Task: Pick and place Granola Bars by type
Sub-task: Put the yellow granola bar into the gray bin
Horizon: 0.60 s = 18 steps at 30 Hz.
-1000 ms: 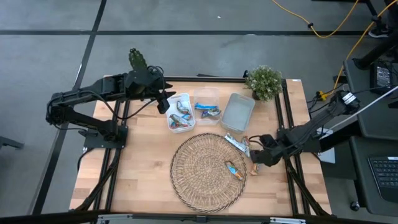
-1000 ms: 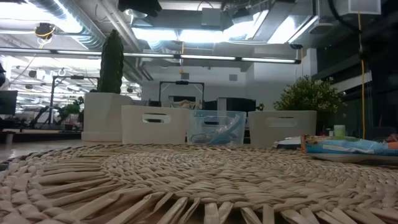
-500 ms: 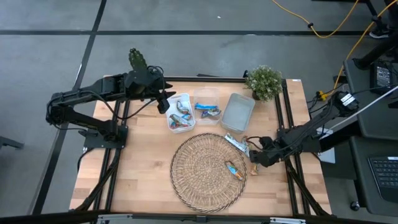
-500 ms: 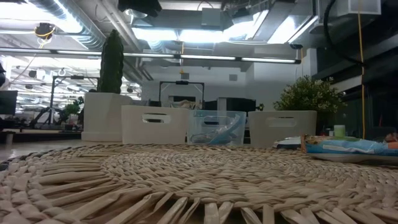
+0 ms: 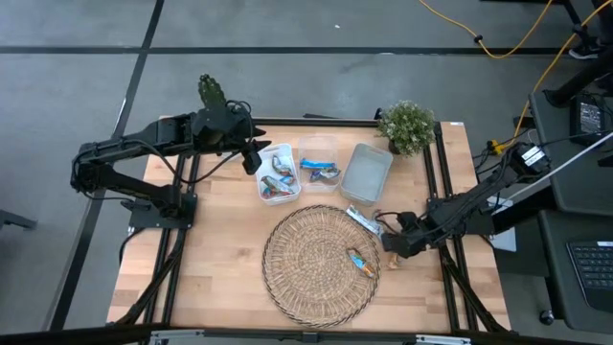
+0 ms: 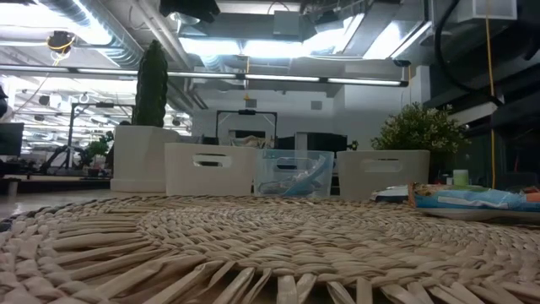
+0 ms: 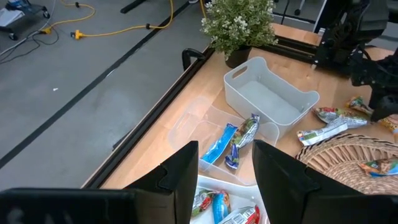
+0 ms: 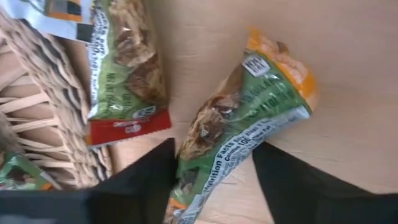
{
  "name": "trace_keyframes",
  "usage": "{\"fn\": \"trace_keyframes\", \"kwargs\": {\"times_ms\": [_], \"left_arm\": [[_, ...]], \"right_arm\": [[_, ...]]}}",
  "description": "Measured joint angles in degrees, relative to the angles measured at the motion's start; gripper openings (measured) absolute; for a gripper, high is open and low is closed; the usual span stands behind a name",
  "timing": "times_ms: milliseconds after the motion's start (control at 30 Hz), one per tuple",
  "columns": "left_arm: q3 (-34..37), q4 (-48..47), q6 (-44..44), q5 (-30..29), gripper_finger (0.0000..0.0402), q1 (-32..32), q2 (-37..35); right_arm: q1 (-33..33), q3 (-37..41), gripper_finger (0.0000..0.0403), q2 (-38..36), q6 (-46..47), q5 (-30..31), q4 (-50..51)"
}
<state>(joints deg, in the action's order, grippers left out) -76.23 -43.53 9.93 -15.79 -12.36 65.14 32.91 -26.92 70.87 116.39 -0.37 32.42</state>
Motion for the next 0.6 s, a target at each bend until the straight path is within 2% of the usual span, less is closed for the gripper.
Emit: {"fn": "trace_keyframes", "kwargs": {"times_ms": [233,333,400,600], "left_arm": [[0.0,0.0,0.0,0.2,0.0143,0.0,0.0],[0.0,0.0,0.0,0.2,0.0143,0.0,0.0],[0.0,0.0,0.0,0.2,0.0143,0.0,0.0],[0.0,0.0,-0.1,0.2,0.0143,0.0,0.0]], "right_arm": [[0.0,-0.8,0.0077,-0.8,-3.2,0.5,-0.1],[0.0,-2.1,0.0033,-0.8,-5.3,0.5,0.3],[0.0,-3.5,0.0022,-0.8,-6.2,0.4,0.3],[0.0,-9.4,0.0030,-0.8,-10.2,-0.7,3.4]]}}
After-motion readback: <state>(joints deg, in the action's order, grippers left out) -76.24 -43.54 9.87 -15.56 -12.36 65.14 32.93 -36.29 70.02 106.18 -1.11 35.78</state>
